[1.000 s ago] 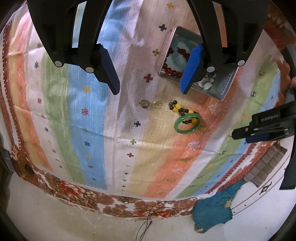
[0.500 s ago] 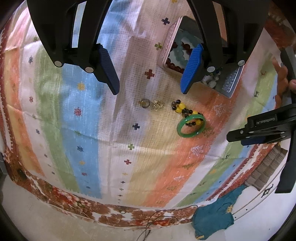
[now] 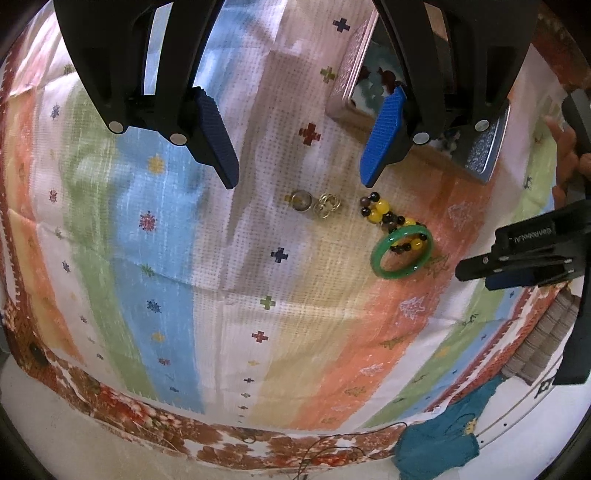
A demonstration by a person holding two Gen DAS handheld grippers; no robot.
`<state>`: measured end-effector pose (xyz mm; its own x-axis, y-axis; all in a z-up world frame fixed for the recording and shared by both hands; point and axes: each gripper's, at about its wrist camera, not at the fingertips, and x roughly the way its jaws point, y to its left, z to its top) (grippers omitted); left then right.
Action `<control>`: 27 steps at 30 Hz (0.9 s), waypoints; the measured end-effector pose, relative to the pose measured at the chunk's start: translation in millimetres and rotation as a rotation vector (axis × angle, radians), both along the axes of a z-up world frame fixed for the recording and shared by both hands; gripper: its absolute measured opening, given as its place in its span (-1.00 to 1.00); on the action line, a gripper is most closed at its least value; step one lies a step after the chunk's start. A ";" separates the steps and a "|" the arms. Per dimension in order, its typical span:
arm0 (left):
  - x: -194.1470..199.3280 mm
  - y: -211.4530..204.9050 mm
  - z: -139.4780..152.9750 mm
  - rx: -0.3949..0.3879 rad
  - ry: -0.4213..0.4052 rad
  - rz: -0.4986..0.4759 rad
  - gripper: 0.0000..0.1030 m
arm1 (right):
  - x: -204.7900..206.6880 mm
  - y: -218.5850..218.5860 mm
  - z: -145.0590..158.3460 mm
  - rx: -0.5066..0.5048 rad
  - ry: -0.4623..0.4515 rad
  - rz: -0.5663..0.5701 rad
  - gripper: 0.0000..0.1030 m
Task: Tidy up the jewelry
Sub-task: 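Move the left tool to the green bangle while the right tool approaches the silver ring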
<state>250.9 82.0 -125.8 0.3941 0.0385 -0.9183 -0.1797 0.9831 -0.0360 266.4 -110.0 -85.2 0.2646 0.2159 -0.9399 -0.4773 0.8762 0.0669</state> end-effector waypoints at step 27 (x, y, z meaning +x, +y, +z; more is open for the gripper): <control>38.0 2.6 -45.2 0.011 0.093 -0.017 0.01 | 30.7 18.6 -48.6 -0.073 0.087 0.033 0.13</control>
<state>288.9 84.5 -171.0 0.3080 0.0427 -0.9504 -0.1652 0.9862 -0.0093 297.1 -91.4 -133.9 0.1752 0.1536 -0.9725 -0.5013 0.8640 0.0461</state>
